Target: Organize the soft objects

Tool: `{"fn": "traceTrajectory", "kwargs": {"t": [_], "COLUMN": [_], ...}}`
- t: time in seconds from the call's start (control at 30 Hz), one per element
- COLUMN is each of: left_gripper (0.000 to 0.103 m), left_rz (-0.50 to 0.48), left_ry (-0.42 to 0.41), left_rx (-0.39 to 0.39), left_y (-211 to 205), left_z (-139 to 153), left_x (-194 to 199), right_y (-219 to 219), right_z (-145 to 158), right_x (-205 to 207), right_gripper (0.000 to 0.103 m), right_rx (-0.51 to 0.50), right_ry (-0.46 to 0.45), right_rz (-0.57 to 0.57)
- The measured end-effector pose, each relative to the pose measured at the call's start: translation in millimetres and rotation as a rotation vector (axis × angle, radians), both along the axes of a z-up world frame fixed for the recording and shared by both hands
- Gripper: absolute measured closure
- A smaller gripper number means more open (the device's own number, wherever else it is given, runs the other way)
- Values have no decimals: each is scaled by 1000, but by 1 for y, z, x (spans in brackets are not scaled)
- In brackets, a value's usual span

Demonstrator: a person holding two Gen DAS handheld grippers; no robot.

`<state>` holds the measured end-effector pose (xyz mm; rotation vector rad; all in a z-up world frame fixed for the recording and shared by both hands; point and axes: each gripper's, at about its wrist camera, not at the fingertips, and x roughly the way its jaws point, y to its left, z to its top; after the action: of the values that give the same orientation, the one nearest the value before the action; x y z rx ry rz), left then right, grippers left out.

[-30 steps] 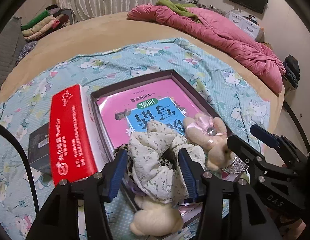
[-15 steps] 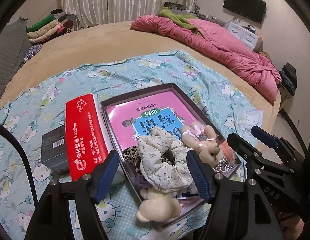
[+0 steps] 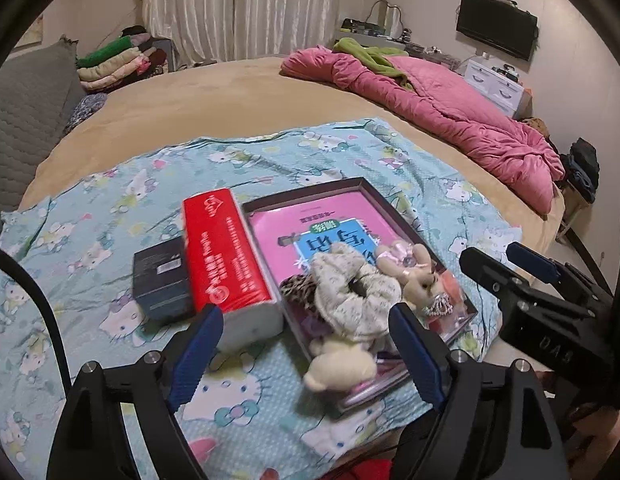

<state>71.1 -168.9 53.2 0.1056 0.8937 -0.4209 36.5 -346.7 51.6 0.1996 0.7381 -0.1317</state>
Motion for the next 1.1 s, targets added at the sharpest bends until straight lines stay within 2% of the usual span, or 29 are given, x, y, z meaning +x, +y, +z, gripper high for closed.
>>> {"fn": "traceTrajectory", "kwargs": {"t": [0.17, 0.37, 0.6, 0.77, 1.1], "left_gripper": [18, 18, 18, 18, 18], "left_rz": [33, 56, 63, 68, 80], "left_ry": [-1, 20, 58, 58, 35], "left_rx": [-3, 14, 14, 14, 23], "left_y": [20, 37, 48, 50, 53], "left_z": [5, -2, -10, -7, 8], "left_x": [-12, -32, -53, -64, -83], "right_y": [18, 39, 49, 65, 70], "right_z": [4, 2, -2, 11, 30], "right_x": [-14, -31, -56, -82, -108], "right_gripper": [23, 22, 22, 22, 22], "right_rx": [31, -13, -14, -83, -68], "right_ry": [38, 94, 158, 130, 93], "right_rz": [-24, -57, -69, 8, 54]}}
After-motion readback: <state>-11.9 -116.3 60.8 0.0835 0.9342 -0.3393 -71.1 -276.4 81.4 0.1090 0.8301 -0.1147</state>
